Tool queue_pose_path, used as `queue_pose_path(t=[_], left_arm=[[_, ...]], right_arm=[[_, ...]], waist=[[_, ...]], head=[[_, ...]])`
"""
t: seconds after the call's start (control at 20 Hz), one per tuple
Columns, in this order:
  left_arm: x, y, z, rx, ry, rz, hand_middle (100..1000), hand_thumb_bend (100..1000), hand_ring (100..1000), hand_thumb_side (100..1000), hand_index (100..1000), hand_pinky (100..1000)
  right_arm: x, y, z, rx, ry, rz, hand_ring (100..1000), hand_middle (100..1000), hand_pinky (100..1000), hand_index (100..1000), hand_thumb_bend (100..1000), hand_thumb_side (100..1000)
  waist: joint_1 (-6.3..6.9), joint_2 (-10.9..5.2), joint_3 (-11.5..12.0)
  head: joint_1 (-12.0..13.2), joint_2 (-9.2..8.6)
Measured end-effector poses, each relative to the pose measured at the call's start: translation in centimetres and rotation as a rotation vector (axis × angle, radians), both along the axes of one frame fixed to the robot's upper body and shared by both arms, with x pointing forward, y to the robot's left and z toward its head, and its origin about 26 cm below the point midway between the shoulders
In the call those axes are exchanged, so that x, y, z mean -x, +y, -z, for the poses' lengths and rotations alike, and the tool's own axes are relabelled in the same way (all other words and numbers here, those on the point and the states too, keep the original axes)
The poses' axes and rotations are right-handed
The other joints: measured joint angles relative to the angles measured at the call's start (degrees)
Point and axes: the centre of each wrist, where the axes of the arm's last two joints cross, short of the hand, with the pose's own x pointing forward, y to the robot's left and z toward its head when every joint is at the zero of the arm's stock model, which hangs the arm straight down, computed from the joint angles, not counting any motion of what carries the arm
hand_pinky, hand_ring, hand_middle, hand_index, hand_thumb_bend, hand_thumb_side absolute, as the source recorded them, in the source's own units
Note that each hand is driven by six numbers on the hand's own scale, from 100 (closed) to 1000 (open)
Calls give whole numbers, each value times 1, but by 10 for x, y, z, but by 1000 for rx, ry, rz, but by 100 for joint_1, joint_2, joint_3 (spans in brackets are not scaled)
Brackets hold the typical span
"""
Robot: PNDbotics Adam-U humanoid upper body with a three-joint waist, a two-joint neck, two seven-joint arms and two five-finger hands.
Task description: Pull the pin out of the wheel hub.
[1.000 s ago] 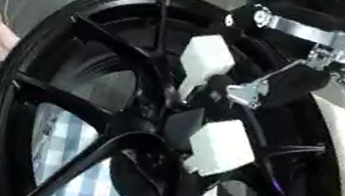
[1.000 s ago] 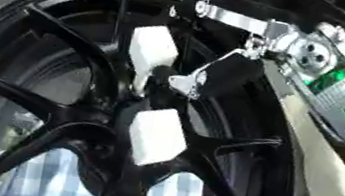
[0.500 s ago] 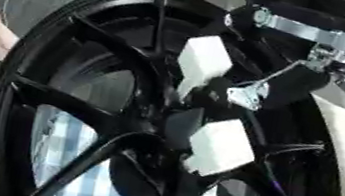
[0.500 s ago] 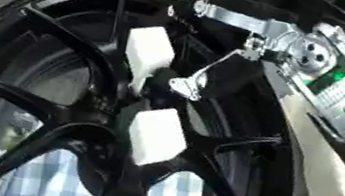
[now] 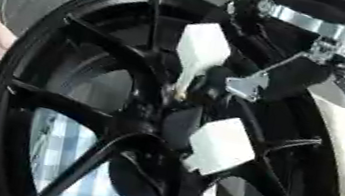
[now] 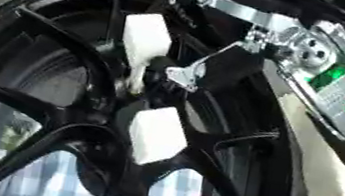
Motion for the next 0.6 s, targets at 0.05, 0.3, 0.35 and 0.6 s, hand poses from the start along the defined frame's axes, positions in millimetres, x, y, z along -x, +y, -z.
queue_pose_path(t=[0.05, 0.3, 0.35, 0.6], left_arm=[[0, 0, 0, 0, 0, 0, 670, 118, 665, 717, 804, 759], [0, 0, 0, 1, 0, 0, 670, 118, 666, 714, 804, 760], [0, 0, 0, 1, 1, 0, 670, 119, 666, 714, 805, 760], [0, 0, 1, 2, 2, -1, 671, 119, 667, 710, 805, 760]], right_arm=[[0, 0, 0, -7, 2, -4, 690, 433, 773, 313, 100, 100], [5, 3, -7, -38, 2, -34, 682, 426, 769, 303, 100, 100], [6, 3, -8, -46, 2, -41, 680, 426, 768, 302, 100, 100], [13, 2, -15, -90, -9, -72, 674, 426, 764, 299, 100, 100]], waist=[[0, -4, 0], [-1, -48, -14], [-1, -60, -23], [2, -166, -113]], head=[[0, 0], [3, 0], [7, 0], [42, 11]])
